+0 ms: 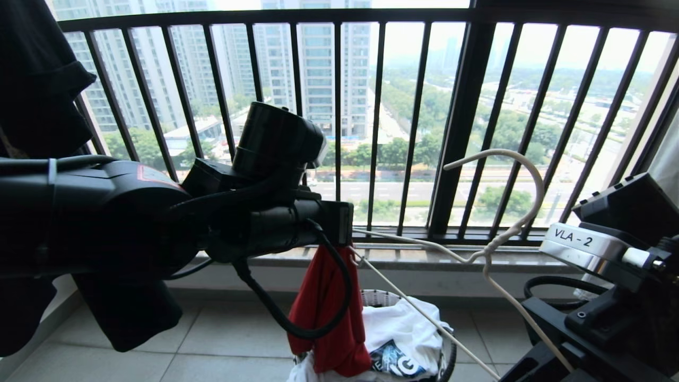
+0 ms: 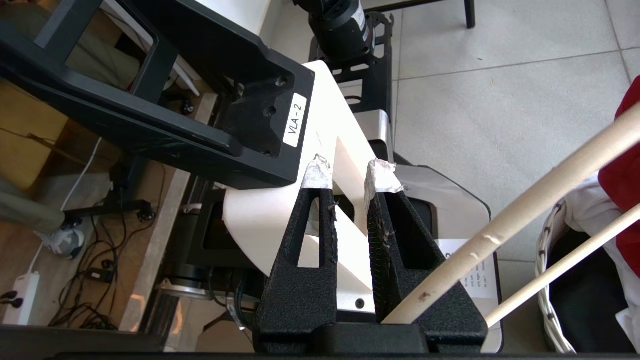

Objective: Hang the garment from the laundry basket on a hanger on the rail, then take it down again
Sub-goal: Hang the clothes on the clothes rack

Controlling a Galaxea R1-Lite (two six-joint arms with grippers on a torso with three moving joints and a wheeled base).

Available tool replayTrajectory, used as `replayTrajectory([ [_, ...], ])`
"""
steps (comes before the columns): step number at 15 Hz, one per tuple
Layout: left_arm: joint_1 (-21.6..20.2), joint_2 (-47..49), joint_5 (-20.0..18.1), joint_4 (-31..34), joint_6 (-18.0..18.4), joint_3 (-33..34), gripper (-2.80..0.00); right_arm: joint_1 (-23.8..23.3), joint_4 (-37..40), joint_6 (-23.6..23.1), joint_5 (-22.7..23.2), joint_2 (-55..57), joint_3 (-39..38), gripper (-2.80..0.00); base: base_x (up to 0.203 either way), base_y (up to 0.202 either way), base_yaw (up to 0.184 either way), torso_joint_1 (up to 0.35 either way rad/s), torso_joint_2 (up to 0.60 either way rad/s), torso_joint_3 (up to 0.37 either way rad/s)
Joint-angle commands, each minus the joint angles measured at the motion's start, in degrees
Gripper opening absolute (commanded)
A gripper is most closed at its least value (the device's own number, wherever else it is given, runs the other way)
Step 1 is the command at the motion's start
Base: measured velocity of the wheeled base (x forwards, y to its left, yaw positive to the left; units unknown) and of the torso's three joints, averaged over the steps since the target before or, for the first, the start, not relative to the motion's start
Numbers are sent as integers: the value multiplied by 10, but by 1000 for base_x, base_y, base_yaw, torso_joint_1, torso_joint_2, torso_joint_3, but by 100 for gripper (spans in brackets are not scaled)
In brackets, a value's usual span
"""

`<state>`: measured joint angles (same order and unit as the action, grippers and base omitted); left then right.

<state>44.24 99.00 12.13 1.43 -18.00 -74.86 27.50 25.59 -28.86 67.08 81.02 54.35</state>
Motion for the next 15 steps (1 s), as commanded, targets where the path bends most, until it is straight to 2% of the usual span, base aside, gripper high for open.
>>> replayTrajectory([
  [1,-3,18,3,-1,-1,-2,-280,7,5,-1,4,-9,-2,-280,0,0,0,0,0,0],
  [4,-7,21,2,-27,-1,1,-280,28,4,-2,4,-4,-7,-280,0,0,0,0,0,0],
  [8,1,4,-1,-27,-2,6,-280,35,4,-2,4,2,-7,-280,0,0,0,0,0,0],
  [15,26,-21,-7,-23,3,26,-280,24,1,-2,3,-1,-5,-280,0,0,0,0,0,0],
])
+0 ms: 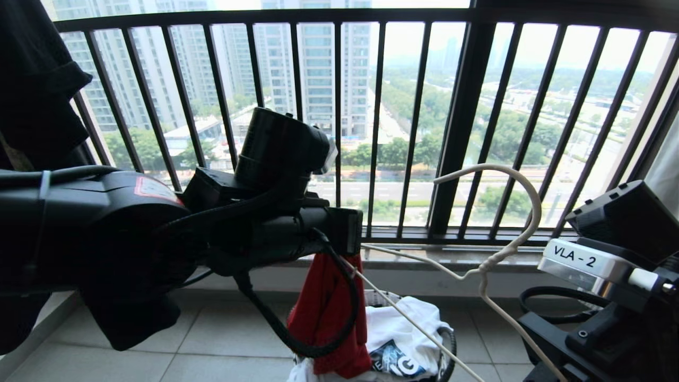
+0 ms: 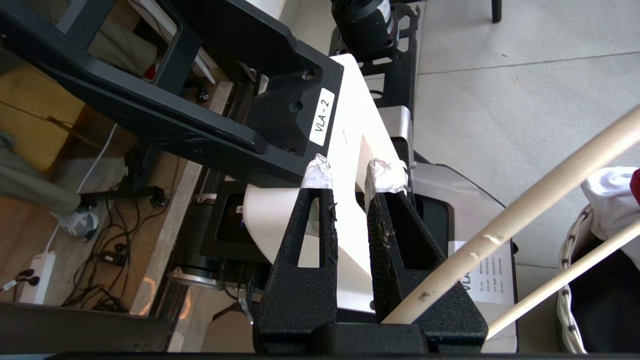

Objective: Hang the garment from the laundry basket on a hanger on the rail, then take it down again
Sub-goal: Hang the clothes on the clothes rack

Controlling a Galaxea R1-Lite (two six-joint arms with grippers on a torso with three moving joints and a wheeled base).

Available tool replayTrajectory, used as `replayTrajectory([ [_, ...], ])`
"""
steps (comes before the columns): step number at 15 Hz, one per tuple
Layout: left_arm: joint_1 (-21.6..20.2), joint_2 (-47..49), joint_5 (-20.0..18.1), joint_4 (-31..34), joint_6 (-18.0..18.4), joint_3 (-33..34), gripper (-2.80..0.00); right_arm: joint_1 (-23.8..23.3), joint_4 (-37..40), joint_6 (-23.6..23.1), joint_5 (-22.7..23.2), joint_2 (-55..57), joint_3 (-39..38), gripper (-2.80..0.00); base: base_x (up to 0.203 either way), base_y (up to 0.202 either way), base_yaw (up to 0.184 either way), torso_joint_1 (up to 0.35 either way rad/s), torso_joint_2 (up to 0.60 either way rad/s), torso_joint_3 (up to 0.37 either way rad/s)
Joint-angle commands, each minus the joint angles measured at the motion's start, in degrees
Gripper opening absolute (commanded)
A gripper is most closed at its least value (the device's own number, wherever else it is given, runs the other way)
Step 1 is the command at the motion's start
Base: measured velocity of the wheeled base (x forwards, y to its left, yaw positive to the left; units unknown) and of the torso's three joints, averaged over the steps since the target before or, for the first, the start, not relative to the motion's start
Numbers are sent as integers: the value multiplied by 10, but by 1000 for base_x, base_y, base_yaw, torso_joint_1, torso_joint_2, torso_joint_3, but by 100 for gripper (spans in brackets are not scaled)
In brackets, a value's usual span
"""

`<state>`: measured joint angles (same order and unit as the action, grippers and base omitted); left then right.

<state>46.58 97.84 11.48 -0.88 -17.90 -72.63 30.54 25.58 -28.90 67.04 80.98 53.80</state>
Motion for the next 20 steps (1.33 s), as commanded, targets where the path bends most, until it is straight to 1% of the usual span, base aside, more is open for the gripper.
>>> replayTrajectory([
  [1,3,-14,-8,0,6,5,-280,-16,1,-2,4,-5,2,-280,0,0,0,0,0,0],
  [2,3,-23,-21,1,6,4,-280,-22,1,-2,4,-13,3,-280,0,0,0,0,0,0],
  [3,3,-36,-42,1,5,6,-280,-24,1,-2,4,-20,3,-280,0,0,0,0,0,0],
  [5,7,-60,-76,26,3,4,-280,-40,0,-3,4,-25,4,-280,0,0,0,0,0,0],
  [6,10,-58,-77,38,3,-1,-280,-51,-1,-3,4,-28,6,-280,0,0,0,0,0,0],
  [8,11,-55,-76,45,7,-8,-280,-53,-1,-4,4,-35,7,-280,0,0,0,0,0,0],
  [10,11,-54,-76,68,9,-24,-280,-59,-2,-3,4,-43,7,-280,0,0,0,0,0,0],
  [11,15,-52,-77,89,10,-47,-280,-60,-2,-3,4,-48,7,-280,0,0,0,0,0,0],
  [14,29,-26,-77,112,12,-101,-280,-61,-2,-4,4,-49,6,-280,0,0,0,0,0,0],
  [17,43,-8,-77,163,10,-163,-280,-76,-7,-4,4,-49,6,-280,0,0,0,0,0,0],
  [20,56,12,-75,176,10,-210,-280,-82,-18,-3,4,-45,5,-280,0,0,0,0,0,0],
])
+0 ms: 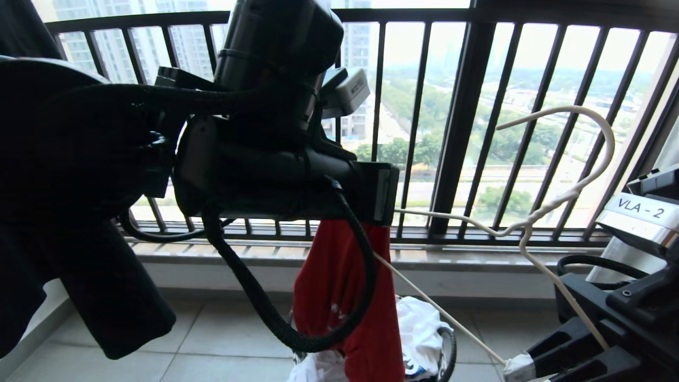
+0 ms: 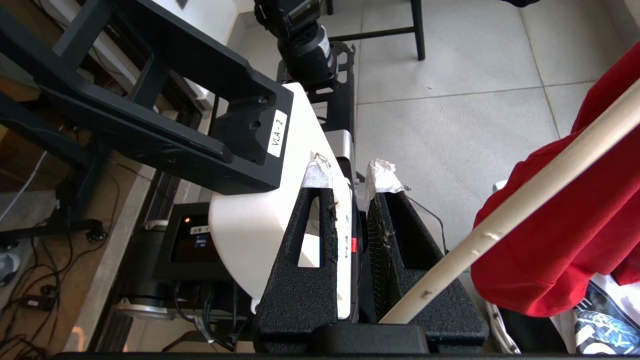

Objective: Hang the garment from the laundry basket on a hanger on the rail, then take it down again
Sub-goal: Hang the clothes on the clothes rack

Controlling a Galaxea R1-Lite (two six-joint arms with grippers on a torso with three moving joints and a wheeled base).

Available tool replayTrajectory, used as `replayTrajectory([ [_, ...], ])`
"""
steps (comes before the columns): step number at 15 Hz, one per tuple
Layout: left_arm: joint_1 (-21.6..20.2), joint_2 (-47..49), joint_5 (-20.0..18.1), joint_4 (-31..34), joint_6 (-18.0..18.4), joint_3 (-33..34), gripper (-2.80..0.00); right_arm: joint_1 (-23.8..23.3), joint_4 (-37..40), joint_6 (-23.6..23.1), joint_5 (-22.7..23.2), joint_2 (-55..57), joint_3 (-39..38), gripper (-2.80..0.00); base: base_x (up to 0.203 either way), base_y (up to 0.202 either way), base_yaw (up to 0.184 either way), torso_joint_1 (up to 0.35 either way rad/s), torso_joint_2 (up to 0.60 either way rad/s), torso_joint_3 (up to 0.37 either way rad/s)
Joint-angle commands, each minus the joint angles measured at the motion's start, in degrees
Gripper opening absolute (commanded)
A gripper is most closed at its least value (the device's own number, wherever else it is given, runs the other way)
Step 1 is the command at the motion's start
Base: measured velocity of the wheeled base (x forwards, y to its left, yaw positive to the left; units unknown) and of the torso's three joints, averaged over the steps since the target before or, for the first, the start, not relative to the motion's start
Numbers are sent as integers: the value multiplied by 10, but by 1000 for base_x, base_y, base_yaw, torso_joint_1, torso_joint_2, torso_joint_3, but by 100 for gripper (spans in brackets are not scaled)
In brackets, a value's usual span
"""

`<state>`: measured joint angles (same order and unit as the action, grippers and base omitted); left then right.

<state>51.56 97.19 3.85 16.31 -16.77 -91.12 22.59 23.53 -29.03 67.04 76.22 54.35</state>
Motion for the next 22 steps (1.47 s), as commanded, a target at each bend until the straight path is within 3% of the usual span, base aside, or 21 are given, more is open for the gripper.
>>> replayTrajectory([
  [1,9,25,1,12,-1,-44,-280,-7,2,-2,4,3,0,-280,0,0,0,0,0,0],
  [7,45,50,10,96,-3,-164,-280,-32,-16,-2,4,15,0,-280,0,0,0,0,0,0],
  [8,54,59,31,142,-3,-196,-280,-40,-19,-2,4,18,1,-280,0,0,0,0,0,0],
  [9,67,67,80,166,-4,-210,-280,-43,-26,-1,4,21,0,-280,0,0,0,0,0,0],
  [10,81,72,106,168,-7,-210,-280,-43,-26,-1,4,24,0,-280,0,0,0,0,0,0],
  [14,94,60,128,159,-35,-209,-280,-42,-26,-2,4,39,-1,-280,0,0,0,0,0,0],
  [17,91,65,202,138,-35,-209,-280,-41,-26,-2,4,39,-2,-280,0,0,0,0,0,0],
  [22,56,64,266,73,-21,-209,-280,-40,-25,-2,5,36,-4,-280,0,0,0,0,0,0],
])
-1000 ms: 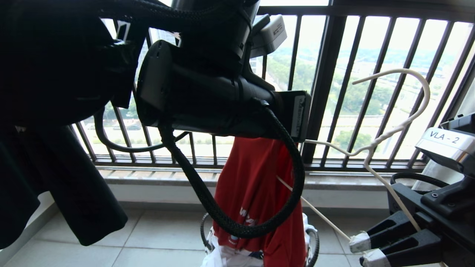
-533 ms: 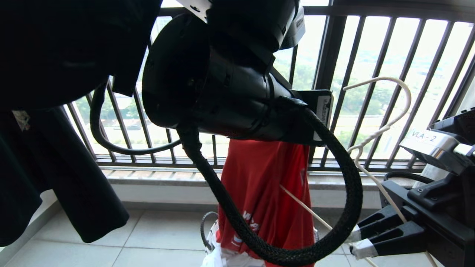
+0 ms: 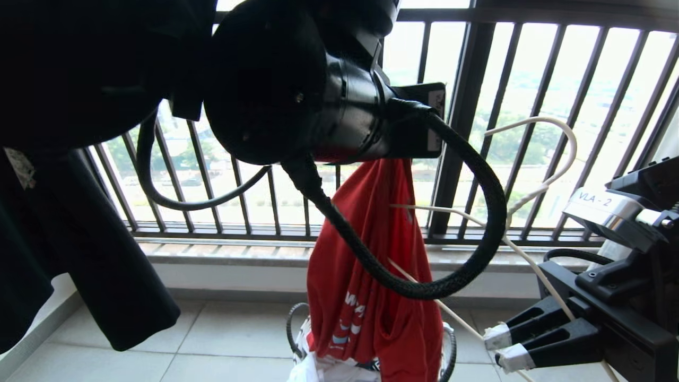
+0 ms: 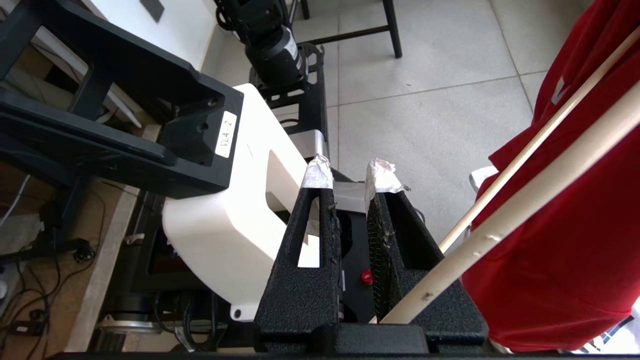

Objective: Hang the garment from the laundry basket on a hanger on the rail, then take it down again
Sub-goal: Hang the clothes on the clothes rack

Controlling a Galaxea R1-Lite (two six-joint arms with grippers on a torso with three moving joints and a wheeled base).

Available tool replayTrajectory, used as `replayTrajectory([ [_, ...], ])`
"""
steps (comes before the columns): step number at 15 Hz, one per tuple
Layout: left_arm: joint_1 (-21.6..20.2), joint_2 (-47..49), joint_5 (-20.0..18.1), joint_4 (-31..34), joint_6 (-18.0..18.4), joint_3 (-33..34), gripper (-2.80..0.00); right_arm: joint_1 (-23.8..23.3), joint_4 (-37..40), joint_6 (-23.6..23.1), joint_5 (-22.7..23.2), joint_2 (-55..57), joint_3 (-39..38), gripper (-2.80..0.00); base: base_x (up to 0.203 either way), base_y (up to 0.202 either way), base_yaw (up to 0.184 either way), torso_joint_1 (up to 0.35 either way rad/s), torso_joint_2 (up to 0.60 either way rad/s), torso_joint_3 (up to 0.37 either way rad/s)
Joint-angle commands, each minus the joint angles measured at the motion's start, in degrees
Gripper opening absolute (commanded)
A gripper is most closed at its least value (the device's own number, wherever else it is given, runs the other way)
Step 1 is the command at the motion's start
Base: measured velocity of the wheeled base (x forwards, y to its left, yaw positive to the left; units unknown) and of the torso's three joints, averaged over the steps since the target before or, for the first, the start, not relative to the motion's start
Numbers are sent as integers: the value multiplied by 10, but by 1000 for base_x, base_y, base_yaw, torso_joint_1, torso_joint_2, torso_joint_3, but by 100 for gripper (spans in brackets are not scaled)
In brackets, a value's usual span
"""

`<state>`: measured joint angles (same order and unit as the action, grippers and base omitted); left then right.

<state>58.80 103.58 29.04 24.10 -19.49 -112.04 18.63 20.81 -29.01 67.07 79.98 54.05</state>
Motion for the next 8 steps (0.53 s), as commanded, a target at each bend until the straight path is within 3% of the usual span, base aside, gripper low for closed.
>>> replayTrajectory([
  [1,-26,1,24,-14,18,0,-280,0,2,-3,4,-2,-1,-280,0,0,0,0,0,0],
  [5,-37,4,57,-33,31,1,-280,1,2,-3,3,-5,-1,-280,0,0,0,0,0,0],
  [8,-23,2,56,-31,28,1,-280,0,1,-3,3,-6,0,-280,0,0,0,0,0,0],
])
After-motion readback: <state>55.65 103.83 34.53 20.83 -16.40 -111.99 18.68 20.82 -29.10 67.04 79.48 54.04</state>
